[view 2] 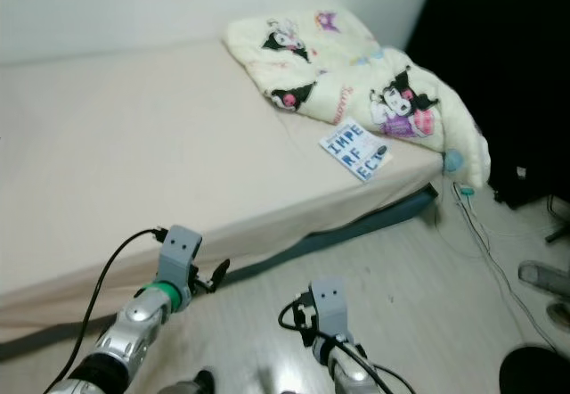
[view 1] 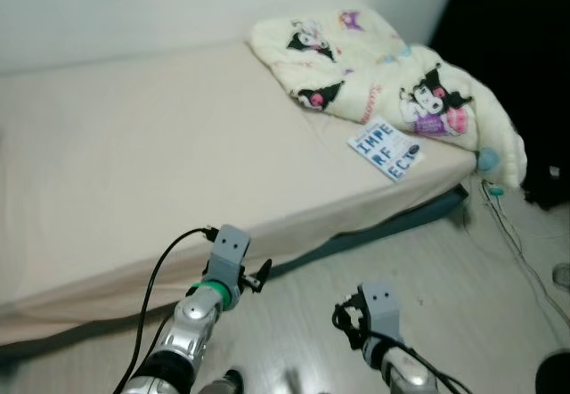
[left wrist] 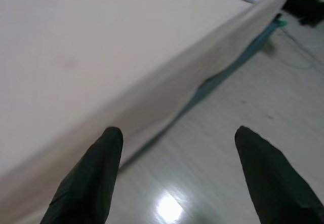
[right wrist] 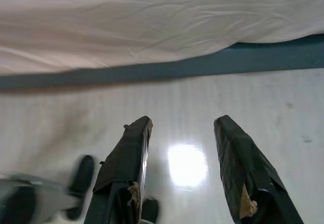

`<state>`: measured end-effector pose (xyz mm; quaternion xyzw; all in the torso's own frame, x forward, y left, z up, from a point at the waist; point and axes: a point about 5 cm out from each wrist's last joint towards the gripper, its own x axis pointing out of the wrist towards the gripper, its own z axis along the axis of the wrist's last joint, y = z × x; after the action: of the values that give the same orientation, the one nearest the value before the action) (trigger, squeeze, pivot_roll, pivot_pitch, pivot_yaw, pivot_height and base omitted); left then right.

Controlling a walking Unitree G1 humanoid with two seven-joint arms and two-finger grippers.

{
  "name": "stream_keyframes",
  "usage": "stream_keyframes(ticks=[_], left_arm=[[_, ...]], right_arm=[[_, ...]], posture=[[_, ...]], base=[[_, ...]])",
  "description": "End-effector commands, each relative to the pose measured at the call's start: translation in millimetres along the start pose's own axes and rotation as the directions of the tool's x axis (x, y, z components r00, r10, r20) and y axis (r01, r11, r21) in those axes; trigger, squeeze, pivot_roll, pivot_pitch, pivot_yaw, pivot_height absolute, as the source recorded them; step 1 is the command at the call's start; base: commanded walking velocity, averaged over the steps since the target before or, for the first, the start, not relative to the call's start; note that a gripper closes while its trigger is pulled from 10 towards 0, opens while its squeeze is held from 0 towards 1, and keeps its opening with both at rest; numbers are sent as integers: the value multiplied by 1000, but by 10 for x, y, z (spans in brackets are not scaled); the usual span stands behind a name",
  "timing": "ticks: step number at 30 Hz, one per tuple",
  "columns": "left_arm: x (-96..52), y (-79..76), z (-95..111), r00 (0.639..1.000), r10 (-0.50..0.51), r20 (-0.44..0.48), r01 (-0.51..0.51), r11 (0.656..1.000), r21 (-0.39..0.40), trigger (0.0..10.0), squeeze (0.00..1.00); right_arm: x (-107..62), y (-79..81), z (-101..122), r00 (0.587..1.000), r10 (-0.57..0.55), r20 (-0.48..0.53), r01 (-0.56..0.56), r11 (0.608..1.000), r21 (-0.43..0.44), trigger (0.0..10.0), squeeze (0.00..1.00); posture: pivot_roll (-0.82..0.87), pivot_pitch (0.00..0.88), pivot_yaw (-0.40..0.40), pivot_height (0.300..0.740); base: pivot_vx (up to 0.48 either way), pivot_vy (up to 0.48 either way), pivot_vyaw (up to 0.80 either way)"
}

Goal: Clean up the room

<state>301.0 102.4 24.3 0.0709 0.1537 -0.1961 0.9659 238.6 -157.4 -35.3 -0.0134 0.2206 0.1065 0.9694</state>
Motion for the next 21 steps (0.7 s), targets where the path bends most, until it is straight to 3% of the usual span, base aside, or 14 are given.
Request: stream_keyframes(ticks=[1,21], left_arm=[[-33,42,-79,999,19,-37,-19,1000,11,10000,0],[-39,78,-98,998,31,-50,-30,999,21,10000,0]], right_arm=[[-21,47,-66,1000,14,-26,-14,1000,9,10000,0],[-24,50,-72,1000,10,-26,-10,1000,11,10000,0]], posture=[[14,68,-10,740],[10,71,-3,740]], base=[[0,0,756],[0,0,739]])
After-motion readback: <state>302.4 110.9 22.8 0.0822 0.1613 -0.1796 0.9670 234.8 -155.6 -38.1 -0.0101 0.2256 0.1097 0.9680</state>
